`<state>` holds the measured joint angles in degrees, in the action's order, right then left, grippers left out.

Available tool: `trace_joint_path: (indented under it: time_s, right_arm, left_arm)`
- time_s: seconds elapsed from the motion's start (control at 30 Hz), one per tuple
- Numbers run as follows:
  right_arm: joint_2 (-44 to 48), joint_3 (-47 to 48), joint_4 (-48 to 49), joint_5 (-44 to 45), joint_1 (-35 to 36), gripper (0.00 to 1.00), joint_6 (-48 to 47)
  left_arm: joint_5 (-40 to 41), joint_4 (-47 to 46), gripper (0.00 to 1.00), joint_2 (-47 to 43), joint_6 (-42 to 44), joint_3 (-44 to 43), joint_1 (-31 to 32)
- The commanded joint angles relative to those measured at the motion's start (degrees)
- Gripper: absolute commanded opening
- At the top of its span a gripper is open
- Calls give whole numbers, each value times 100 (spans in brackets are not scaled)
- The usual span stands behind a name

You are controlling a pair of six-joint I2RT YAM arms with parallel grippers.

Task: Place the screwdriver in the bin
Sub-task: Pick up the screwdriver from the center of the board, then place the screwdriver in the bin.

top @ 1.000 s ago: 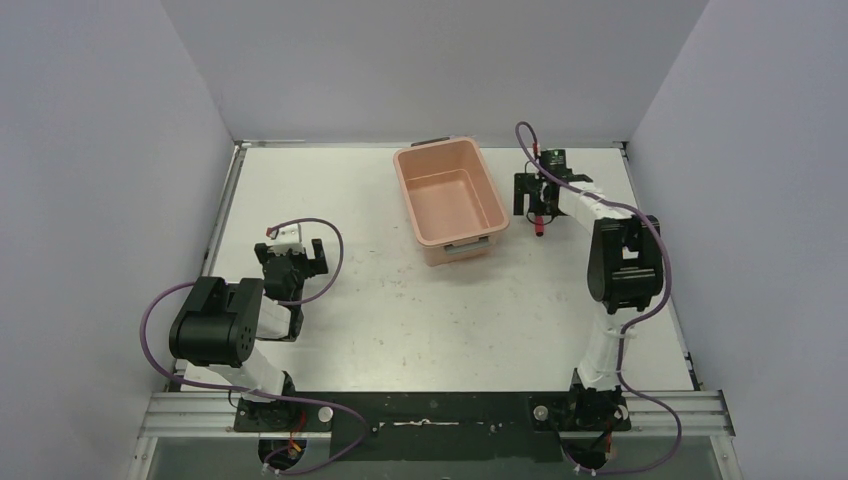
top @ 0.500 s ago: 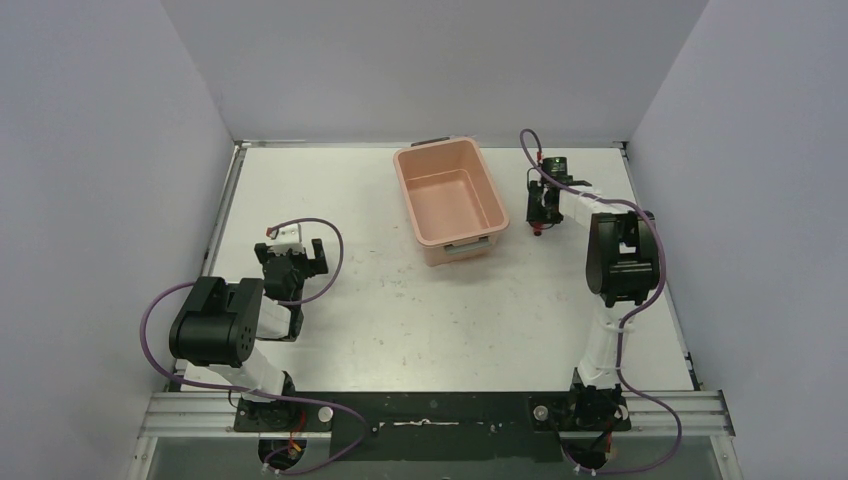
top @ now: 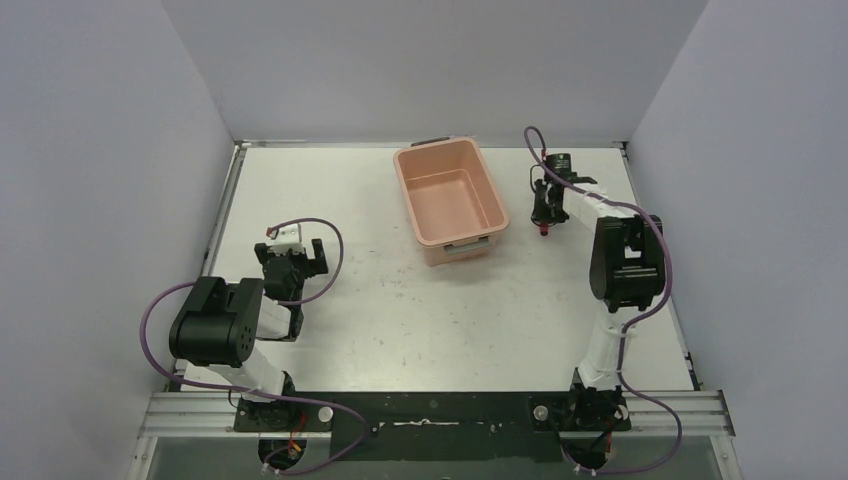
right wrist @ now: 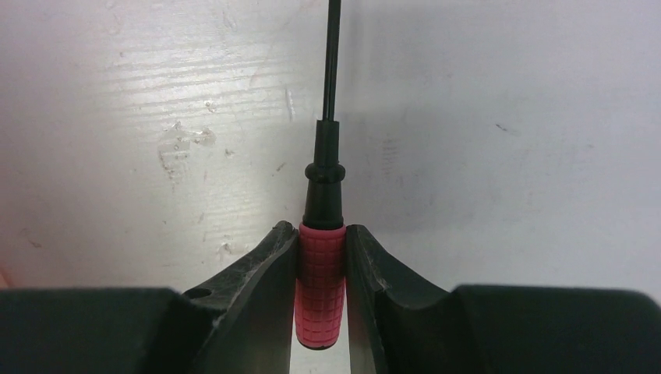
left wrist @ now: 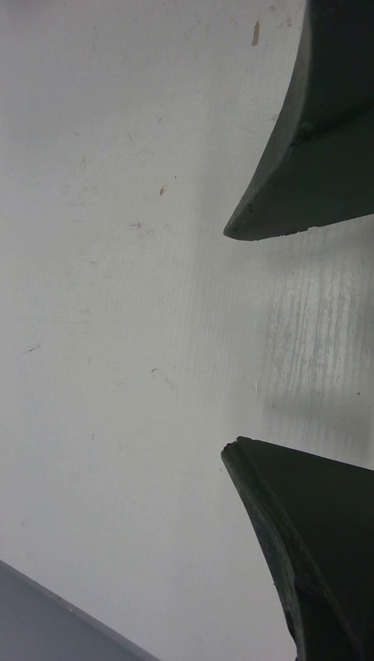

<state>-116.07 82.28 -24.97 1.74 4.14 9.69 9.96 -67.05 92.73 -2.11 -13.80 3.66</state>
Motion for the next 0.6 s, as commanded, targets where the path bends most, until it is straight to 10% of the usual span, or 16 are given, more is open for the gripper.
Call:
trace_joint_path:
  time_s: [0.0,0.57]
  right_arm:
    - [793,464,-252,358,-18,0,-51]
    - [1835,2299,-1440,498,24,0,-185]
  left_arm:
    - [-46,-213,97,-41,30,-83,-6]
    - [-46,-213,97,-44,32,-79,-8]
